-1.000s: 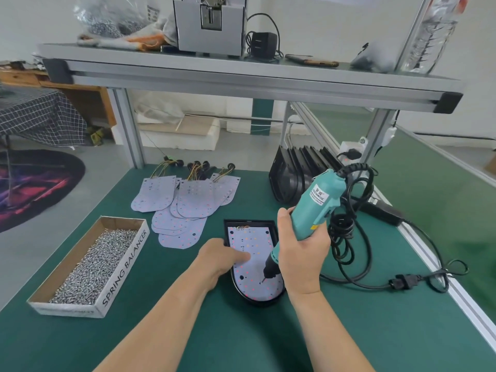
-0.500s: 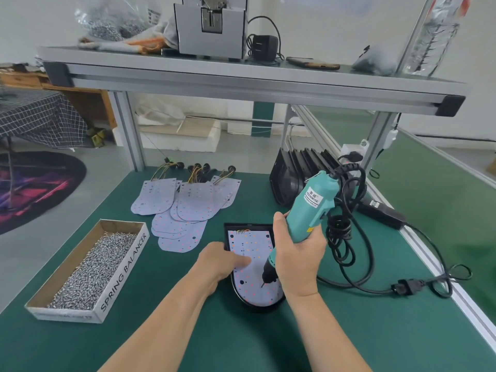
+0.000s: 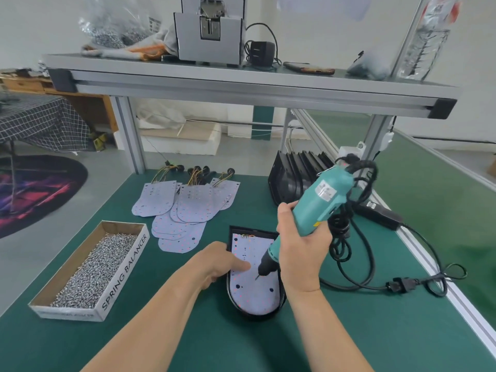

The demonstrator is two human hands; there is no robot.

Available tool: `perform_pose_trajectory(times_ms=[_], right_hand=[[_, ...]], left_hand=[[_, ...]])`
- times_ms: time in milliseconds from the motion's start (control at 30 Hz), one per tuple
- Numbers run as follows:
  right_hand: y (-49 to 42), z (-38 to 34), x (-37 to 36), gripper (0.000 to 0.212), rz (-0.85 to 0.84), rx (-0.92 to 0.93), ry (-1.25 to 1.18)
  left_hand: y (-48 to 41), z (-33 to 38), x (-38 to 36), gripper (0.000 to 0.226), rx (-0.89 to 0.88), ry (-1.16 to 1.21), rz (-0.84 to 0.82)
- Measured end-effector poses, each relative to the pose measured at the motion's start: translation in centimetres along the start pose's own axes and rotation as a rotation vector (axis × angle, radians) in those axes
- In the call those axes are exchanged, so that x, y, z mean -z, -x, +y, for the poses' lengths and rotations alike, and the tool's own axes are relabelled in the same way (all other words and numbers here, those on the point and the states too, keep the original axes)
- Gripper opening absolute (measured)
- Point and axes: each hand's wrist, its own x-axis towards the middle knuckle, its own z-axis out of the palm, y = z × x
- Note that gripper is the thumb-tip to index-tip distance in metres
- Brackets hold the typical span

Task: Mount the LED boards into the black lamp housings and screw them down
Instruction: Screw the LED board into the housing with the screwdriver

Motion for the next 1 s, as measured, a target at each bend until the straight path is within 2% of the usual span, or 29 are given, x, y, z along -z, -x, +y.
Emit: perform_pose_trajectory(times_ms=[67,133,233,400,467,533,600,733,900,1000], right_hand=[[-0.9,-1.2,-0.1,0.013,0.041,0.023,-0.049],[-1.7,-2.0,0.0,0.011,0.08,0.03,-0.073],[-2.1,-2.5,0.4,0.011,0.119,0.027,-0.073],[-2.0,-2.5,0.7,0.013,0.176,-0.006,-0.073],[-2.0,-2.5,0.7,0.013,0.18,-0.009,-0.068],[-2.0,-2.8,0.6,0.01,0.176,-0.004,-0.078],[-2.0,-3.2,0.5,0.016,0.173,0.012,-0.08],[-2.2,-4.1,0.2,0.013,0.194,0.019,-0.12],[-2.5,-5.4,-0.1,0.013,0.238,-0.029,-0.217],[-2.6,-6.0,-0.1,0.013,0.23,-0.039,-0.247]], left_hand=[[0.4,0.0,0.2,0.057,-0.005,-0.07,-0.061],[0.6,-0.1,0.3,0.05,-0.023,-0.101,-0.092],[0.8,-0.5,0.6,0.052,-0.05,-0.08,-0.098],[1.3,-0.9,1.8,0.04,-0.059,-0.075,0.061],[1.5,-1.2,2.3,0.026,-0.059,0.033,0.179],[2.2,-1.4,2.6,0.028,-0.093,0.237,0.228],[3.1,-1.5,2.5,0.03,-0.12,0.479,0.176],[4.3,-1.5,1.0,0.014,-0.12,0.872,-0.02],[6.1,-0.8,-0.8,0.01,-0.042,1.07,-0.256],[6.6,-0.3,-1.4,0.018,-0.067,1.122,-0.304]])
